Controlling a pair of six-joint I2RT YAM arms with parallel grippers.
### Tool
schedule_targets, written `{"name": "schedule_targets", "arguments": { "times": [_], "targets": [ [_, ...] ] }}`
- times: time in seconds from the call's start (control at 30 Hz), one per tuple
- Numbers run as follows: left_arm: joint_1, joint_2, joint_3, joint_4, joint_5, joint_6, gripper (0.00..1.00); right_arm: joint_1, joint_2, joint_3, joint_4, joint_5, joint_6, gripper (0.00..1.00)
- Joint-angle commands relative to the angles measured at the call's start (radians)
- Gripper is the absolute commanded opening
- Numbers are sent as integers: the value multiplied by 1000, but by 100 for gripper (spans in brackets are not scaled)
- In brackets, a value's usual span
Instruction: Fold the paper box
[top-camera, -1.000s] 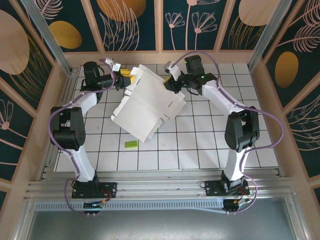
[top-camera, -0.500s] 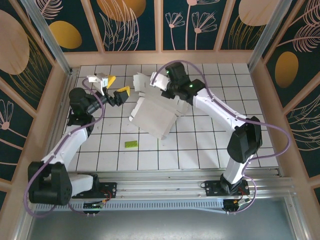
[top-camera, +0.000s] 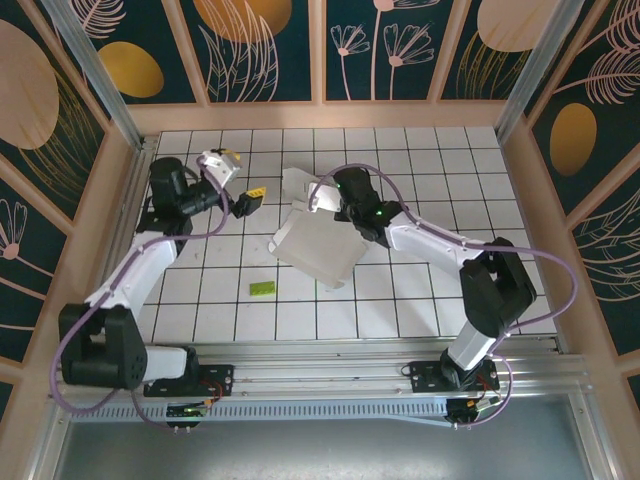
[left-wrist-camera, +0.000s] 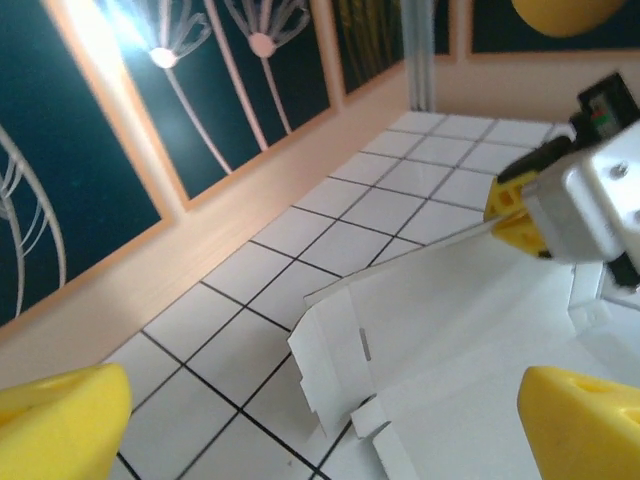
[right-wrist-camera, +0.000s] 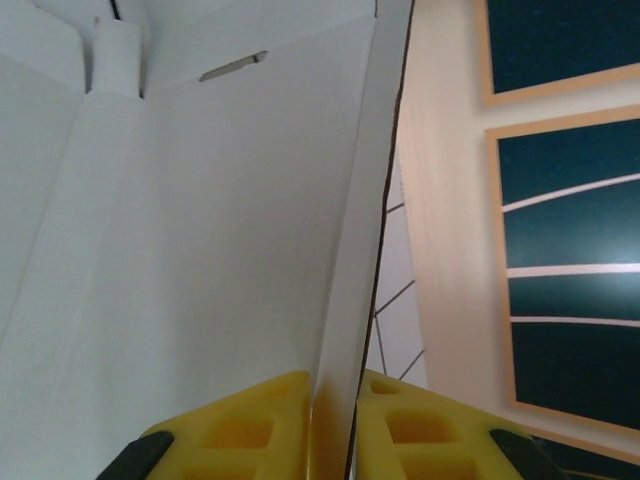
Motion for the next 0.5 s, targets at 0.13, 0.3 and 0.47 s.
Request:
{"name": "schedule_targets", "arguments": {
  "times": [0.13, 0.3, 0.47],
  "targets": [
    [-71, 237, 249, -286, 30, 465, 98, -16, -65, -98, 203, -34, 2, 18],
    [-125, 391, 353, -213, 9, 448, 95, -26, -56, -113, 236, -63, 59, 18],
    [-138, 515, 454, -216, -31, 462, 82, -48, -59, -122, 249, -126, 62, 18]
  ]
}}
